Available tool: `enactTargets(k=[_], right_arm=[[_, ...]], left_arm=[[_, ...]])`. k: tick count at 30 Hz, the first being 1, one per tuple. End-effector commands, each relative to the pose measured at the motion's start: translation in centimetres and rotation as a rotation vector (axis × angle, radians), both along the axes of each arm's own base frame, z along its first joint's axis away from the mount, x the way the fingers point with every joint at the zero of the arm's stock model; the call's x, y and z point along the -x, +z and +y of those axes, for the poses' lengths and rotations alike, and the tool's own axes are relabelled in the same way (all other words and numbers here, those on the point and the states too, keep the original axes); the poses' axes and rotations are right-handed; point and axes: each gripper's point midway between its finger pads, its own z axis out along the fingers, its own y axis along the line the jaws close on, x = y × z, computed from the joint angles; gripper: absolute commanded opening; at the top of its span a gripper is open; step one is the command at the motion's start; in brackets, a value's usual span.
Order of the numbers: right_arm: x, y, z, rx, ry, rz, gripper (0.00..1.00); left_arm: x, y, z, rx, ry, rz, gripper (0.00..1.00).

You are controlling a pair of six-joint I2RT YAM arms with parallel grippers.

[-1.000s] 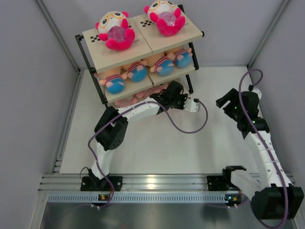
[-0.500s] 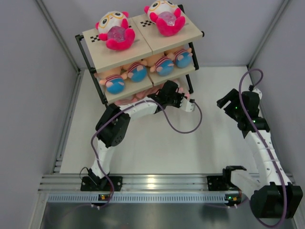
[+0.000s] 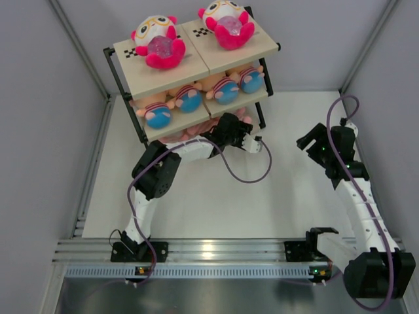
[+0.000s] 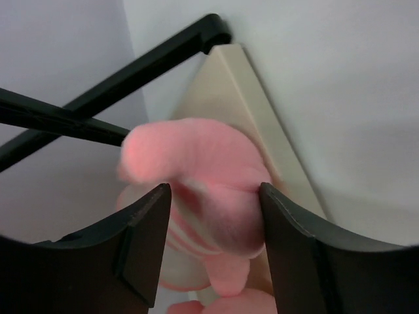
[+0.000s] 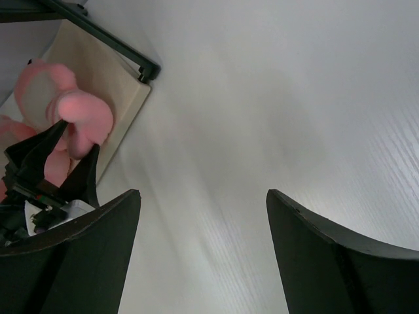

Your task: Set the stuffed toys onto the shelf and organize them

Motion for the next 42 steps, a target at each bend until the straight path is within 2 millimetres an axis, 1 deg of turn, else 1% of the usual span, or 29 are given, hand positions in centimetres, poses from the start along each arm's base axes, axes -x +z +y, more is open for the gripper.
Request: enactTargets(k=[1,4,5,6,7,8,9,10,12,15,17,18,19,20,21,23,24,26,27,29,30,31,32,33,34,35,38,41,42], right_arm=[[-0.2,1.0,-0.3,0.011,0.003,-0.042,0.78],[0.0,1.1,-0.2,0.010,0.006,-0.045,0.78],[0.1,1.1,-0.2,0.012,0.005,-0.045,0.78],[0.2,1.2,-0.2,0.011,0.007,-0.046,0.78],[0.3,1.1,-0.2,0.011,0.007,-0.043,0.78],[0.5,1.1,0.3,-0.004,0.033,-0.041,0.78],[0.6,1.0,0.4,-0.004,0.037,-0.038,0.78],[0.7,1.0,0.5,-0.008,0.045,-0.038,0.79],[1.0,0.8,0.7,-0.010,0.057,-0.030,0.79],[1.6,0.6,0.9,-0.001,0.076,-0.014,0.79],[2.0,0.5,0.9,0.015,0.092,-0.008,0.80],[2.3,0.2,0.9,0.021,0.099,0.008,0.80],[2.5,0.0,0.9,0.025,0.108,0.016,0.81],[2.7,-0.3,0.9,0.040,0.122,0.028,0.82],[2.9,-0.6,1.0,0.043,0.131,0.041,0.82],[3.3,-1.3,1.1,0.053,0.156,0.062,0.84],[3.4,-1.5,1.1,0.057,0.164,0.069,0.84],[3.7,-2.3,1.2,0.066,0.183,0.085,0.85],[3.8,-2.6,1.3,0.068,0.187,0.088,0.85],[4.1,-3.4,1.2,0.084,0.202,0.103,0.86],[4.2,-3.6,1.2,0.091,0.210,0.106,0.86],[4.4,-4.1,1.2,0.107,0.227,0.114,0.87],[4.4,-4.1,1.2,0.116,0.234,0.106,0.87],[4.4,-4.3,1.1,0.122,0.238,0.107,0.87],[4.4,-4.2,0.9,0.133,0.233,0.096,0.88],[4.4,-4.5,0.9,0.143,0.236,0.090,0.88],[4.5,-4.6,0.7,0.159,0.233,0.056,0.88],[4.9,-5.1,0.9,0.158,0.238,0.033,0.88],[4.9,-5.1,0.9,0.156,0.236,0.020,0.88]], left_arm=[[0.3,2.3,0.8,0.018,0.006,-0.063,0.63],[1.7,2.0,1.2,-0.004,-0.001,-0.059,0.69],[2.0,1.9,1.5,-0.019,0.010,-0.064,0.72],[2.5,1.9,1.6,-0.033,0.009,-0.070,0.80],[3.7,1.9,1.4,-0.042,-0.002,-0.068,0.81],[4.1,2.1,1.4,-0.044,0.002,-0.073,0.99],[4.7,2.1,1.4,-0.041,0.007,-0.065,0.98],[5.6,3.2,0.6,-0.018,-0.007,-0.071,0.98],[5.8,4.5,0.6,0.010,0.050,-0.079,0.99],[7.1,7.8,-0.4,0.074,0.091,-0.102,0.99],[7.9,8.9,-0.3,0.090,0.129,-0.086,0.99],[9.2,10.3,-0.6,0.108,0.126,-0.083,0.99],[10.5,9.2,0.1,0.055,0.133,-0.026,0.99],[11.6,9.1,0.4,0.059,0.152,0.019,0.99],[13.3,10.1,0.6,0.067,0.145,0.040,0.99],[16.2,7.7,3.0,-0.021,0.169,0.150,0.99],[17.5,9.2,4.3,-0.005,0.179,0.149,0.99],[19.7,6.9,7.7,-0.068,0.233,0.227,0.99],[20.5,8.3,9.4,-0.040,0.256,0.223,0.98],[22.2,7.1,12.8,-0.064,0.322,0.273,0.99],[23.3,4.7,15.2,-0.113,0.352,0.309,0.99],[24.2,5.2,17.0,-0.088,0.369,0.305,0.99],[25.8,2.2,19.6,-0.152,0.411,0.354,0.99],[26.4,1.3,21.2,-0.165,0.444,0.368,0.99],[27.0,1.5,22.5,-0.130,0.463,0.363,0.99],[28.2,-0.9,24.2,-0.155,0.502,0.405,0.98],[29.3,-3.1,28.3,-0.109,0.632,0.455,0.99],[29.7,-3.8,30.2,-0.053,0.686,0.449,0.98],[29.8,-3.8,30.2,-0.029,0.683,0.460,0.99]])
